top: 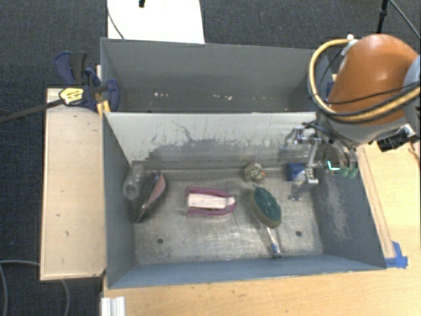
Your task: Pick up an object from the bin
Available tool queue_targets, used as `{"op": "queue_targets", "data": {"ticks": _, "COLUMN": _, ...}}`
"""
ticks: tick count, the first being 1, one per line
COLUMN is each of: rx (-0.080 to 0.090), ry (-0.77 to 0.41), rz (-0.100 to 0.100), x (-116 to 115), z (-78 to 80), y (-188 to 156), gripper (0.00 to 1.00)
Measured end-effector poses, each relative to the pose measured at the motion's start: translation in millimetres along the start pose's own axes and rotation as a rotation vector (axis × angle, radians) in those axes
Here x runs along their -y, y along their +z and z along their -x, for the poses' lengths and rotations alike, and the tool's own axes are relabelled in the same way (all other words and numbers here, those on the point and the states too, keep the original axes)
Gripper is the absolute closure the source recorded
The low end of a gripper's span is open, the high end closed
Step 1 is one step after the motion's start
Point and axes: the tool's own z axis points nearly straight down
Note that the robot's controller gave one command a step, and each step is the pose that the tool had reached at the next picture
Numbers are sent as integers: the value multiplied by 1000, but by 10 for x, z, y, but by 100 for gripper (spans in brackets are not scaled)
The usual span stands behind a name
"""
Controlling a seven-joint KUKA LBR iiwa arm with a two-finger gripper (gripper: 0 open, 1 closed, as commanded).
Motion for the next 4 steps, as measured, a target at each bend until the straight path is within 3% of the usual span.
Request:
{"op": "queue_targets", "data": {"ticks": 1, "rx": 1, "ry": -41, "rz": 0, "x": -190, "z": 110, "y": 1150, "gripper": 0}}
{"op": "queue_targets", "data": {"ticks": 2, "rx": 25, "ry": -259, "rz": 2, "x": -119, "z": 93, "y": 1394, "gripper": 0}}
{"op": "queue_targets", "data": {"ticks": 3, "rx": 7, "ry": -1009, "rz": -3, "x": -227, "z": 241, "y": 1261, "gripper": 0}}
{"op": "queue_targets", "data": {"ticks": 4, "rx": 10, "ry": -1289, "rz": -5, "x": 102, "z": 342, "y": 1367, "gripper": 0}}
